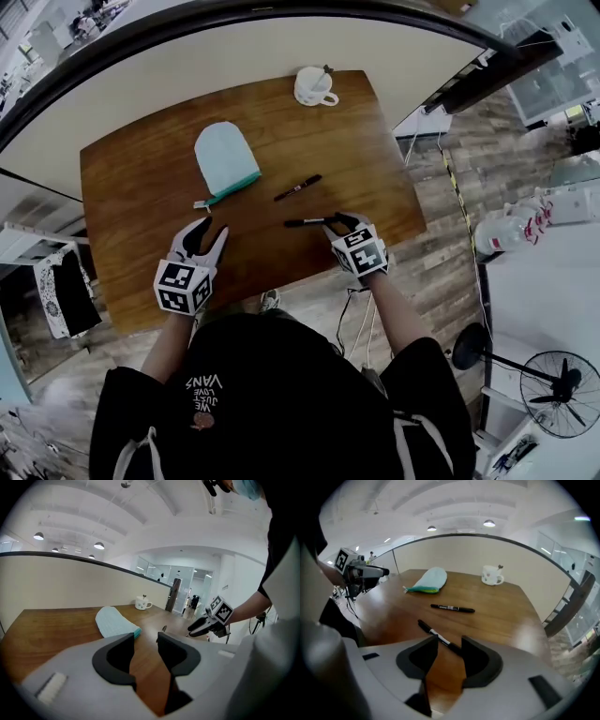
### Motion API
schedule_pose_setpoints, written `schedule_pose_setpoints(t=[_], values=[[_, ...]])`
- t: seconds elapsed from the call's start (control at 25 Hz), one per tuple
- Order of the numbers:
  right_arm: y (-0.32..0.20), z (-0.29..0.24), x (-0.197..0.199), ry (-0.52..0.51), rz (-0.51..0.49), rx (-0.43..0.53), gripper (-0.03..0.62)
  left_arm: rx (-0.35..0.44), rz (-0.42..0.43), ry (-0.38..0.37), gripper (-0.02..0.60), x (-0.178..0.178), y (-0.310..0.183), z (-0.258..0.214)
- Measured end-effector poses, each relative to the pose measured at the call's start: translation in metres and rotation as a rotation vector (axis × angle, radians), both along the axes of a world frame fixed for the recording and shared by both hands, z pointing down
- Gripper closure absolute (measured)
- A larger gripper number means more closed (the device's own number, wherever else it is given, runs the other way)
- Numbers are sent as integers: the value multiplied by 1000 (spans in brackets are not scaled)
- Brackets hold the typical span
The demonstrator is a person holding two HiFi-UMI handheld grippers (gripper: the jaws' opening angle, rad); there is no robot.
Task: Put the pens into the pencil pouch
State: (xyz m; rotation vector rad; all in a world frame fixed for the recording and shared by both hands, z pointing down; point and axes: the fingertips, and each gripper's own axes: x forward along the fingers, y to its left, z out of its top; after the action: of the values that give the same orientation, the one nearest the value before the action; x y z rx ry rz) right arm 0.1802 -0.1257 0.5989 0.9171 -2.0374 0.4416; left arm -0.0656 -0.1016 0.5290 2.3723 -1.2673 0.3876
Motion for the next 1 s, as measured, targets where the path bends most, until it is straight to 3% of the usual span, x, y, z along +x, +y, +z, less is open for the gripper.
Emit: schedule_pose_setpoints(t=[0.16, 0.36, 0.48, 0.64, 0.8, 0.88, 1.0], values=[[-7, 18, 10, 75, -150, -48, 445, -8, 13, -8, 439, -1, -12, 5], [-4, 29, 6, 222, -443, -34, 445, -35, 14, -21, 439, -14, -14, 13], [-1, 36, 3, 243, -531, -77, 445, -53, 9, -22, 439, -21, -17, 20], [3, 49, 9, 284, -574, -151, 445, -59, 33, -46, 439, -22, -22, 29], [10, 51, 10, 253, -567, -208, 496, -61, 106, -140, 439, -17, -26, 47], [12, 52, 10, 230, -536, -209, 536, -52, 139, -192, 439, -15, -29, 55], [12, 50, 10, 188, -439, -178, 539, -45, 183, -263, 437, -15, -34, 69]])
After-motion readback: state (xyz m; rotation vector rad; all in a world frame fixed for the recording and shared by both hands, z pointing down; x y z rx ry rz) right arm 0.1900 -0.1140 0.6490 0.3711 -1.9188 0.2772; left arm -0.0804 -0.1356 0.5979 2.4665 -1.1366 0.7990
